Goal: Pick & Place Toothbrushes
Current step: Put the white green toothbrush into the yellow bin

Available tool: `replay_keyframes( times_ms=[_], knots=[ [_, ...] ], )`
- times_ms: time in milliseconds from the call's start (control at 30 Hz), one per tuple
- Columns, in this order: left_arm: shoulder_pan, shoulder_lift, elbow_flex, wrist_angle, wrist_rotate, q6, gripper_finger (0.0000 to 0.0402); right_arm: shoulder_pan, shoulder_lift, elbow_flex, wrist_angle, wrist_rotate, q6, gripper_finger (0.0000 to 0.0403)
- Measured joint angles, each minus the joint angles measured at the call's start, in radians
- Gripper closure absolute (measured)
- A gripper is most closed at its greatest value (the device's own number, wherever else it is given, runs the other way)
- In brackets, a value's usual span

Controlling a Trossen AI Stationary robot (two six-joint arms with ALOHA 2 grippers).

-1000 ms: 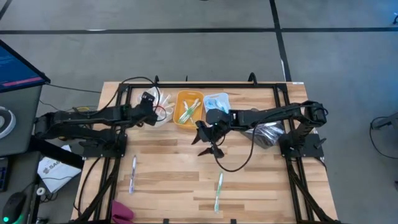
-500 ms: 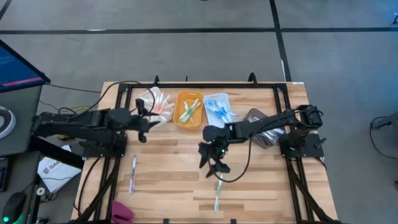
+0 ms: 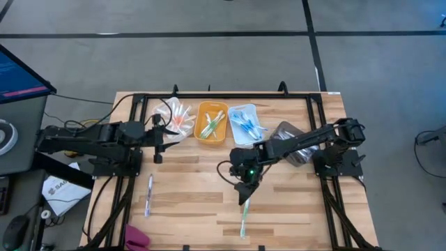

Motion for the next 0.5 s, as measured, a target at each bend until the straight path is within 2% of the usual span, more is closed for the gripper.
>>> replay_keyframes(
  times_ms=[200,367,500],
  knots=[
    [0.0,-0.001,0.0,-0.001,0.0,-0.046,0.0264,0.053,0.016,-0.001,-0.058,0.087,0.138,0.0132],
    [0.0,-0.021,0.0,-0.009,0.0,-0.056,0.0264,0.139,0.014,0.0,-0.078,0.273,0.345,0.0132],
    [0.0,-0.034,0.0,-0.008,0.0,-0.057,0.0264,0.213,0.014,0.0,-0.122,0.527,0.512,0.0132]
  ],
)
